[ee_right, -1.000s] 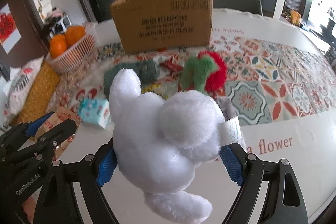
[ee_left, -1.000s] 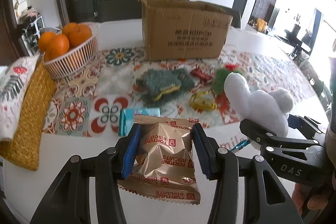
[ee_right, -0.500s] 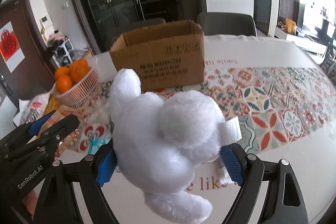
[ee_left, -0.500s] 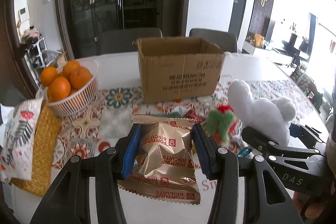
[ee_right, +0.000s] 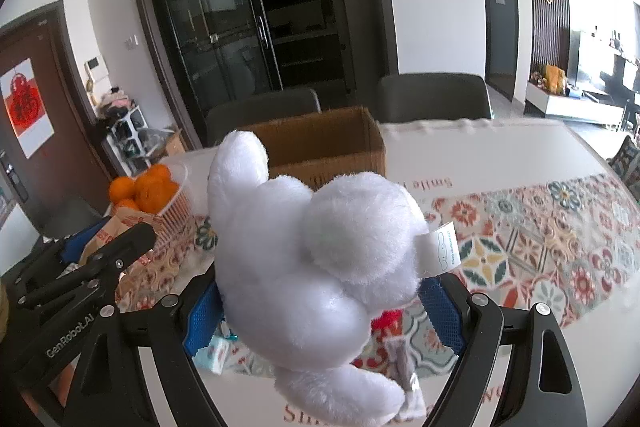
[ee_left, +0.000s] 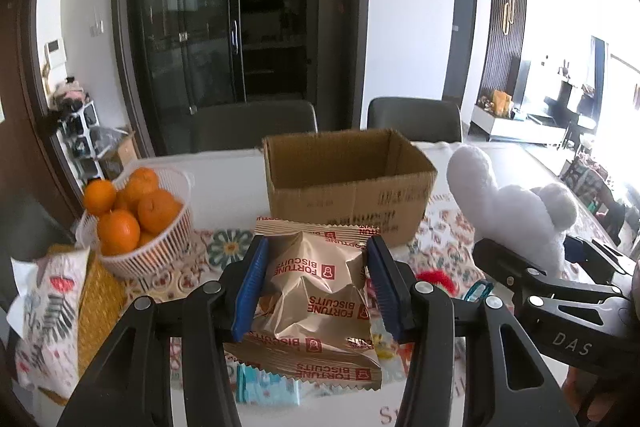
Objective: Organize soft objects
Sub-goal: 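Lift the biscuit packet and bunny and carry both toward the cardboard box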
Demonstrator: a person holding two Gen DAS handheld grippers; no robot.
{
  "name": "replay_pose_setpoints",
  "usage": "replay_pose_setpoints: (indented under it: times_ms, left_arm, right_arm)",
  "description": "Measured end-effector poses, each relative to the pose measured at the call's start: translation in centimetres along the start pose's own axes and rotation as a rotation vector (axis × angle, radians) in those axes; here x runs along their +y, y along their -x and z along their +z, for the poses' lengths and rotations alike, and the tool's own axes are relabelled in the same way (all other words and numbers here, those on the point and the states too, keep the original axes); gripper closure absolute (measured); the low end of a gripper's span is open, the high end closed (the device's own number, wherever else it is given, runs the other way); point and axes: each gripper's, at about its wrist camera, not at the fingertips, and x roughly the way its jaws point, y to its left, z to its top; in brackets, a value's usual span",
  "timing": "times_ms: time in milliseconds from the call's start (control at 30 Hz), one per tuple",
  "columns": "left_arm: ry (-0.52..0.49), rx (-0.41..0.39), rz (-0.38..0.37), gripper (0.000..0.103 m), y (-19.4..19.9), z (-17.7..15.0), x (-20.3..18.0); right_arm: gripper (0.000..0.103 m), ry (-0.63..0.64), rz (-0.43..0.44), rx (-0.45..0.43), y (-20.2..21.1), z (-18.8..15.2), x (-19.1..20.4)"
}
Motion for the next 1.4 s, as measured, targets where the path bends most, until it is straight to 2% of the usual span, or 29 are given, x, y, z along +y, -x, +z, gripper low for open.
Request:
replay_pose_setpoints:
  times_ms: [367,800,967,1400]
  left_arm:
    - [-0.016,-0.045,0.033,0.053,-1.4,4.5,-1.0]
    - [-0.015,-0.062,0.030,0.053,-3.7,9.3,-1.0]
    - [-0.010,-0.038,0.021,0.053,-5.0,11.0,-0.9]
    - [0.007,0.079,-0.009,0.053,-10.8,14.3,0.0]
  right_arm:
    - [0.017,-0.024,0.013,-0.042,-1.6,4.2,-1.3]
    - [0.017,0.006,0.020,-0.075,-3.4,9.7,-0.9]
    - [0.016,0.018,0.035,-0.050,-5.0,11.6,-0.7]
    - [0.016,0.019,0.040,0.107,-11.5,15.3,-1.6]
